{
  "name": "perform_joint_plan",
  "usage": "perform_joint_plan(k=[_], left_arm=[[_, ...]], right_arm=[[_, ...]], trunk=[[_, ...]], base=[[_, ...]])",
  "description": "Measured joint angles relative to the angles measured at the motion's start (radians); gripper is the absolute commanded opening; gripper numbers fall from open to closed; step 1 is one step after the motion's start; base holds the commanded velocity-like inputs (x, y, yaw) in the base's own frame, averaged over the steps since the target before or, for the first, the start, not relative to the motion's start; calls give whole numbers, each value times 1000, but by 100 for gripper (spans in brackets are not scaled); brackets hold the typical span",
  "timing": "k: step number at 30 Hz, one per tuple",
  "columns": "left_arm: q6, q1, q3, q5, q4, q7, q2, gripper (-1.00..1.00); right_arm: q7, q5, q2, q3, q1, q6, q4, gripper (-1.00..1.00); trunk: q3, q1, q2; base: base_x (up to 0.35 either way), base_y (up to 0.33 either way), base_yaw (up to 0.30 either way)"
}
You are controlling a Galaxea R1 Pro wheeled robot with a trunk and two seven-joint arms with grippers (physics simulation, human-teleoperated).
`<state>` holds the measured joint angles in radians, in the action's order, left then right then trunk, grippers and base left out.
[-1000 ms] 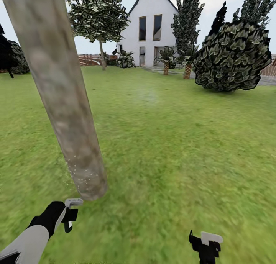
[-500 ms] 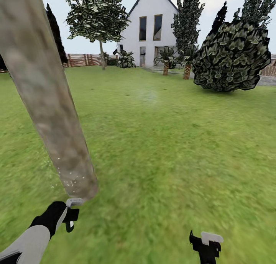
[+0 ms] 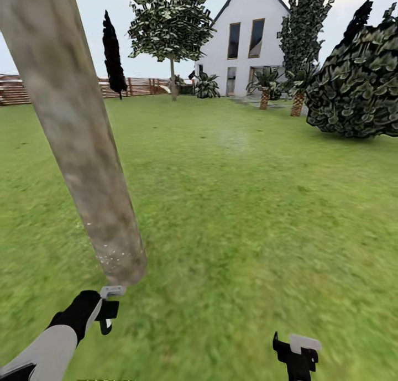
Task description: In the garden, pick up the pesticide atomizer on the floor and spray pesticide onto both trees until each tree trunk is fully covered.
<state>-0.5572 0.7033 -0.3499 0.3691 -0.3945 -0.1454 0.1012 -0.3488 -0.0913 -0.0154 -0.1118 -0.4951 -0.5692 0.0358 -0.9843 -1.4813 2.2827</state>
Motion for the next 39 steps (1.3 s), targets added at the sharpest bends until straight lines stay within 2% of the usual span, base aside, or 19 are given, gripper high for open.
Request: perform_joint_plan(k=[10, 17, 24, 31, 33, 34, 36, 37, 39], left_arm=[[0, 0, 0, 0, -1, 0, -1, -100], [1, 0, -2, 0, -2, 0, 0, -100], [1, 1, -4, -1, -21, 0, 0, -100], [-14, 26, 8, 0, -30, -14, -1, -100], [-22, 64, 10, 0, -50, -19, -3, -100], [-60, 102, 24, -2, -54, -34, -10, -100], [-106, 167, 105, -2, -59, -65, -13, -100], [-117, 192, 121, 3, -59, -78, -7, -100], [-143, 222, 130, 5, -60, -115, 4, -100]], right_arm=[[0, 0, -2, 0, 0, 0, 0, 100], [0, 0, -1, 0, 0, 0, -1, 100], [0, 0, -1, 0, 0, 1, -1, 100], [0, 0, -2, 0, 0, 1, -1, 100], [0, 0, -3, 0, 0, 1, -1, 100], [0, 0, -5, 0, 0, 1, -1, 100], [0, 0, -6, 0, 0, 1, -1, 100], [0, 0, -6, 0, 0, 1, -1, 100], [0, 0, -7, 0, 0, 1, -1, 100]], trunk=[[0, 0, 0], [0, 0, 0], [0, -1, 0], [0, 0, 0], [0, 0, 0], [0, 0, 0], [0, 0, 0], [0, 0, 0], [0, 0, 0]], base=[[85, -272, 73], [55, -272, 241], [-222, -197, 277], [-19, -14, 175], [0, 0, 10], [0, 0, 2], [0, 0, 0], [0, 0, 0], [0, 0, 0]])
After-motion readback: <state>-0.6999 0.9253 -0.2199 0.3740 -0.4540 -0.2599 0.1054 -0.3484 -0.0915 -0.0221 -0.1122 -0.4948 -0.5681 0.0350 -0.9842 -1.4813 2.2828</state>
